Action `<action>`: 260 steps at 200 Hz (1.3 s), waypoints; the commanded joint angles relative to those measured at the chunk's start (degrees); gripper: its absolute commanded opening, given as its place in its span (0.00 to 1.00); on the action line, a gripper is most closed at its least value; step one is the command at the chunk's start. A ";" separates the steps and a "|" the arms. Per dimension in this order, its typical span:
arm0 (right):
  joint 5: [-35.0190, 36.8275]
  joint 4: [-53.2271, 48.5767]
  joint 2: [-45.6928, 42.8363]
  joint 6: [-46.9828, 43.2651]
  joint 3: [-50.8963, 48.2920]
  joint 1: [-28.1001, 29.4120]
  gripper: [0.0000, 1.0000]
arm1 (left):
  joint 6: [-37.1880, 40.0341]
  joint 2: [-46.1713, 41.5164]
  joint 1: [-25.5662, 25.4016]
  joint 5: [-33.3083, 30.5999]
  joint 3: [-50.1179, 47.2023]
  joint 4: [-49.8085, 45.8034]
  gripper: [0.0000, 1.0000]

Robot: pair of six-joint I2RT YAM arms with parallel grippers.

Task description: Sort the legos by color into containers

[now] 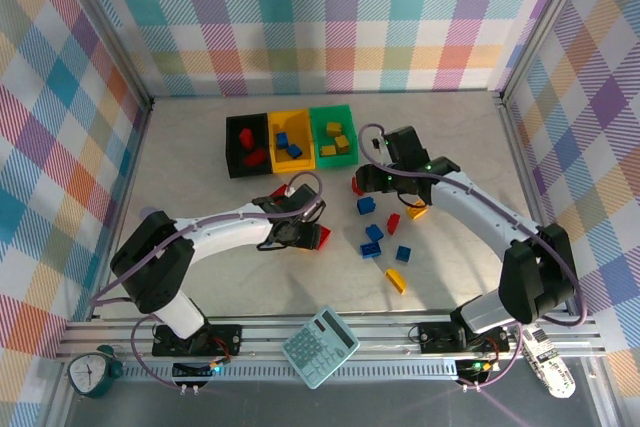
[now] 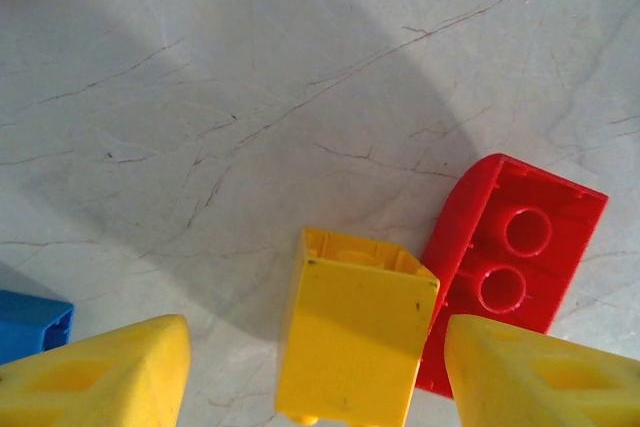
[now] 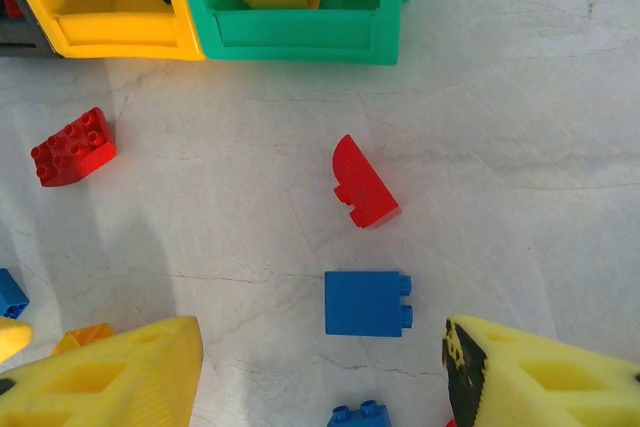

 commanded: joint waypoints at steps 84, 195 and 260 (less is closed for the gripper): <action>1.91 -1.18 -2.91 0.54 -2.00 0.38 0.65 | 0.76 3.22 -0.07 -3.41 0.33 -0.72 0.42; 2.77 -0.99 -3.35 0.47 -2.62 0.38 0.65 | 3.00 -2.32 0.27 -5.67 5.51 -7.54 0.22; 2.92 -0.91 -5.02 0.91 -4.08 0.38 0.65 | 6.82 -0.24 3.10 -8.79 17.08 -10.50 0.20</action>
